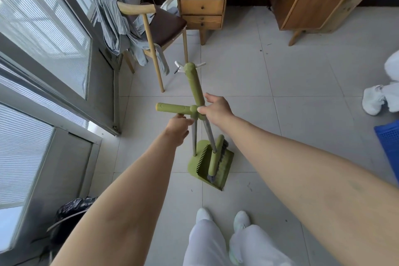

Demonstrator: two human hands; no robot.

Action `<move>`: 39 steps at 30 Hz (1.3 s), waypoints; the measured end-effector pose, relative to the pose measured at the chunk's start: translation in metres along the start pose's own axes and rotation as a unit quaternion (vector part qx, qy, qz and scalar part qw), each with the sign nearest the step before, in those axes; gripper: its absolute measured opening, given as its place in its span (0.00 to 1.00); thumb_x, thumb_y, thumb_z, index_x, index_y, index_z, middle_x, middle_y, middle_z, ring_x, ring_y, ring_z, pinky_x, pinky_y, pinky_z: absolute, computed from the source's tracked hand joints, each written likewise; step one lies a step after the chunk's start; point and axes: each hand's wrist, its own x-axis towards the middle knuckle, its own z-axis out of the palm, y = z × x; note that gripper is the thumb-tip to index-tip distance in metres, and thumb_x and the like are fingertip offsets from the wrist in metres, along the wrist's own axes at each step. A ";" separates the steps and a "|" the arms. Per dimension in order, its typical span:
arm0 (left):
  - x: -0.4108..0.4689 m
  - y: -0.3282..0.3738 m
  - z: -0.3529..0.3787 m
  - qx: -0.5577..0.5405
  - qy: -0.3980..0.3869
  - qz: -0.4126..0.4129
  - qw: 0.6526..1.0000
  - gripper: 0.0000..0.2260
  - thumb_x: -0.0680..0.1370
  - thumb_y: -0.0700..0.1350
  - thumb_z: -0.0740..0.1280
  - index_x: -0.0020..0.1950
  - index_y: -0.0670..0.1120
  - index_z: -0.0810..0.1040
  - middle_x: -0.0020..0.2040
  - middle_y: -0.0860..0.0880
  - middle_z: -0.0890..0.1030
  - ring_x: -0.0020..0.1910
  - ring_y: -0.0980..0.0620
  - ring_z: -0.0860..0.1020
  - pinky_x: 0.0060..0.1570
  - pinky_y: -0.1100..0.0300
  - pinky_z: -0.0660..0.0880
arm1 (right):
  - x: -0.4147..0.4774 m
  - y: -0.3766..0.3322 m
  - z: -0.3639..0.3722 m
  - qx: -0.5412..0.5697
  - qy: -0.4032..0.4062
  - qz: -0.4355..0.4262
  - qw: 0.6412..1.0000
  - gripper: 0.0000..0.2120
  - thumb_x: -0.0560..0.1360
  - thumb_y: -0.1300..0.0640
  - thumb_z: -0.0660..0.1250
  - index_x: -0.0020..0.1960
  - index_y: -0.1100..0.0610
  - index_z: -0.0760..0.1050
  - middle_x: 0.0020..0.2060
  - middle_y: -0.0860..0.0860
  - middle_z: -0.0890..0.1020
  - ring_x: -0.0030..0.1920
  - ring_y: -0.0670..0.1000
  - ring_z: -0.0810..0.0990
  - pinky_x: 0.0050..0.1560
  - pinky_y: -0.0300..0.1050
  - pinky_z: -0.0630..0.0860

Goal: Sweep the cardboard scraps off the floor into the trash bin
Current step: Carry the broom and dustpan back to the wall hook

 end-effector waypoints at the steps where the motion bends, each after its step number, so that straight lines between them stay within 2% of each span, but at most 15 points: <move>1: 0.003 0.001 0.001 -0.014 -0.014 0.002 1.000 0.23 0.79 0.36 0.63 0.73 0.45 0.66 0.74 0.44 0.65 0.73 0.47 0.64 0.64 0.57 0.65 | 0.002 -0.001 0.001 0.008 0.003 -0.004 1.000 0.25 0.75 0.60 0.67 0.72 0.56 0.69 0.68 0.52 0.74 0.67 0.54 0.73 0.67 0.45 0.71; 4: 0.007 0.005 0.004 -0.042 -0.053 -0.004 0.998 0.18 0.80 0.37 0.62 0.70 0.44 0.70 0.75 0.45 0.65 0.76 0.48 0.59 0.70 0.57 0.58 | 0.010 0.000 0.003 0.007 0.021 -0.017 1.000 0.16 0.75 0.59 0.67 0.62 0.56 0.78 0.55 0.54 0.83 0.56 0.55 0.81 0.61 0.47 0.77; 7: 0.006 0.013 0.010 -0.054 -0.062 -0.008 0.997 0.17 0.80 0.39 0.64 0.69 0.44 0.71 0.72 0.49 0.69 0.75 0.52 0.59 0.71 0.58 0.56 | 0.013 0.000 -0.001 0.012 0.040 -0.019 0.999 0.14 0.74 0.59 0.68 0.59 0.56 0.80 0.51 0.54 0.84 0.52 0.54 0.82 0.60 0.48 0.78; 10: 0.004 0.024 0.021 -0.059 -0.061 0.001 0.996 0.16 0.79 0.40 0.64 0.68 0.43 0.72 0.69 0.48 0.71 0.73 0.53 0.62 0.65 0.60 0.59 | 0.014 -0.005 -0.015 0.034 0.060 -0.019 0.997 0.12 0.75 0.60 0.68 0.58 0.57 0.81 0.50 0.54 0.84 0.51 0.53 0.82 0.58 0.47 0.78; 13: -0.001 0.042 0.032 -0.053 -0.053 0.024 0.997 0.14 0.78 0.39 0.66 0.64 0.42 0.75 0.58 0.49 0.77 0.62 0.54 0.69 0.59 0.61 0.63 | 0.011 -0.016 -0.037 0.046 0.076 -0.023 0.996 0.13 0.75 0.60 0.67 0.59 0.57 0.80 0.51 0.54 0.84 0.51 0.54 0.82 0.54 0.43 0.78; 15: -0.005 0.056 0.040 -0.050 -0.056 0.041 0.996 0.07 0.77 0.38 0.67 0.54 0.43 0.77 0.48 0.51 0.78 0.51 0.57 0.74 0.52 0.63 0.67 | 0.009 -0.025 -0.054 0.050 0.086 -0.030 0.995 0.12 0.75 0.60 0.67 0.58 0.58 0.80 0.48 0.53 0.83 0.50 0.54 0.81 0.51 0.42 0.78; 17: -0.013 0.073 0.048 -0.045 -0.069 0.058 0.995 0.04 0.76 0.37 0.69 0.47 0.45 0.77 0.43 0.51 0.78 0.41 0.58 0.73 0.41 0.66 0.67 | 0.004 -0.035 -0.070 0.050 0.095 -0.038 0.993 0.11 0.75 0.61 0.67 0.56 0.60 0.80 0.45 0.53 0.81 0.46 0.52 0.80 0.44 0.39 0.75; 18: -0.017 0.081 0.052 -0.042 -0.075 0.067 0.994 0.05 0.75 0.37 0.69 0.46 0.46 0.76 0.42 0.51 0.78 0.38 0.58 0.72 0.39 0.66 0.66 | 0.002 -0.040 -0.078 0.050 0.101 -0.042 0.993 0.10 0.75 0.61 0.67 0.55 0.60 0.80 0.44 0.53 0.81 0.45 0.52 0.79 0.41 0.37 0.74; 20: -0.026 0.099 0.059 -0.041 -0.091 0.087 0.991 0.05 0.75 0.37 0.69 0.47 0.46 0.76 0.41 0.51 0.78 0.38 0.58 0.73 0.38 0.67 0.66 | -0.001 -0.051 -0.094 0.053 0.112 -0.051 0.991 0.09 0.75 0.61 0.67 0.55 0.61 0.80 0.45 0.55 0.82 0.43 0.51 0.78 0.37 0.35 0.72; 25: -0.049 0.150 0.083 -0.040 -0.139 0.143 0.979 0.03 0.78 0.38 0.66 0.47 0.45 0.74 0.39 0.51 0.76 0.38 0.58 0.74 0.38 0.67 0.67 | -0.003 -0.084 -0.135 0.061 0.152 -0.081 0.983 0.09 0.75 0.60 0.67 0.54 0.61 0.80 0.41 0.53 0.80 0.42 0.51 0.77 0.36 0.37 0.70; 27: -0.051 0.169 0.095 -0.051 -0.162 0.160 0.972 0.04 0.79 0.38 0.64 0.46 0.45 0.75 0.41 0.50 0.76 0.41 0.57 0.74 0.40 0.67 0.68 | -0.001 -0.096 -0.152 0.065 0.168 -0.090 0.979 0.10 0.75 0.60 0.67 0.56 0.60 0.80 0.42 0.53 0.80 0.43 0.51 0.77 0.37 0.37 0.70; 31: -0.050 0.204 0.124 -0.055 -0.192 0.172 0.965 0.05 0.81 0.41 0.62 0.47 0.46 0.76 0.44 0.50 0.77 0.43 0.55 0.73 0.44 0.66 0.68 | 0.009 -0.111 -0.188 0.068 0.190 -0.104 0.974 0.13 0.76 0.58 0.68 0.59 0.59 0.80 0.45 0.52 0.81 0.43 0.50 0.78 0.31 0.32 0.67; 35: -0.045 0.238 0.162 -0.064 -0.195 0.188 0.961 0.04 0.80 0.41 0.63 0.48 0.45 0.77 0.45 0.49 0.77 0.45 0.54 0.73 0.46 0.65 0.68 | 0.030 -0.119 -0.229 0.074 0.206 -0.123 0.968 0.14 0.76 0.57 0.68 0.60 0.59 0.79 0.49 0.54 0.82 0.46 0.50 0.78 0.35 0.33 0.68; 37: -0.040 0.256 0.185 -0.066 -0.195 0.198 0.958 0.05 0.80 0.41 0.63 0.52 0.43 0.77 0.46 0.48 0.78 0.45 0.53 0.74 0.45 0.64 0.69 | 0.045 -0.122 -0.254 0.079 0.215 -0.129 0.965 0.14 0.76 0.58 0.68 0.60 0.60 0.79 0.48 0.54 0.82 0.46 0.50 0.78 0.34 0.33 0.67; 39: -0.035 0.276 0.208 -0.065 -0.196 0.203 0.957 0.06 0.80 0.41 0.63 0.53 0.41 0.78 0.45 0.47 0.78 0.44 0.53 0.75 0.44 0.63 0.70 | 0.060 -0.127 -0.280 0.082 0.224 -0.137 0.961 0.14 0.75 0.58 0.68 0.60 0.60 0.80 0.47 0.53 0.81 0.46 0.51 0.78 0.39 0.36 0.69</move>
